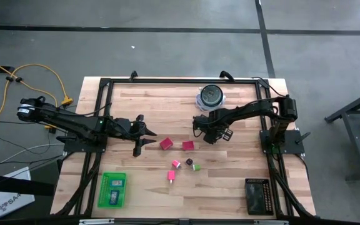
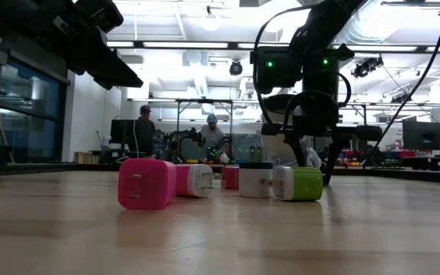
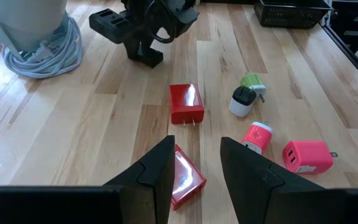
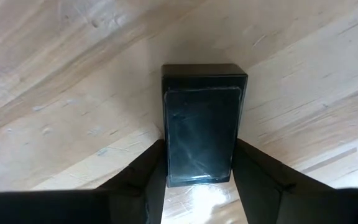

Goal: Pick & Place Office items
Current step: Put the black digital timer into the green bin

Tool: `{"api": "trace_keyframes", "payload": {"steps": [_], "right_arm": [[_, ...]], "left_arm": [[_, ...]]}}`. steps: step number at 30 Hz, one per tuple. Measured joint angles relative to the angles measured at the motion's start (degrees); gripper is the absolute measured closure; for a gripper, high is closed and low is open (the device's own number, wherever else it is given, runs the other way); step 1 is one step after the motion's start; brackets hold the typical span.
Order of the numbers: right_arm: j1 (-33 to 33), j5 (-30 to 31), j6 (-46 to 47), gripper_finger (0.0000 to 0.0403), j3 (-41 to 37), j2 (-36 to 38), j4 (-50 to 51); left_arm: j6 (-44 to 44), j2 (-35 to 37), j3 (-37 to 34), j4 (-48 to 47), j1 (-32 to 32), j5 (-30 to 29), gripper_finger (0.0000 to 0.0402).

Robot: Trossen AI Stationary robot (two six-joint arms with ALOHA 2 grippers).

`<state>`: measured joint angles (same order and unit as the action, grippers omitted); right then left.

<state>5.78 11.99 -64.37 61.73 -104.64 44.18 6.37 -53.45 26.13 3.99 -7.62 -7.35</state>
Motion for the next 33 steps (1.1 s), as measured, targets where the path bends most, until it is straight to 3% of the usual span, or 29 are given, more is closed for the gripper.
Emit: {"api": "trace_keyframes", "payload": {"steps": [13, 21, 33], "right_arm": [[-1.63, 0.04, 4.21, 0.0257, 0.15, 0.64, -0.70], [-3.80, 0.09, 5.14, 0.0258, 4.28, 2.16, -0.44], [-7.42, 0.06, 18.89, 0.0257, 14.28, 3.15, 0.79]], "left_arm": [[0.00, 0.00, 0.00, 0.00, 0.00, 0.00, 0.0277], [0.00, 0.00, 0.02, 0.02, 0.00, 0.00, 0.0277], [0.00, 0.00, 0.00, 0.35, 0.00, 0.00, 0.0277]]}}
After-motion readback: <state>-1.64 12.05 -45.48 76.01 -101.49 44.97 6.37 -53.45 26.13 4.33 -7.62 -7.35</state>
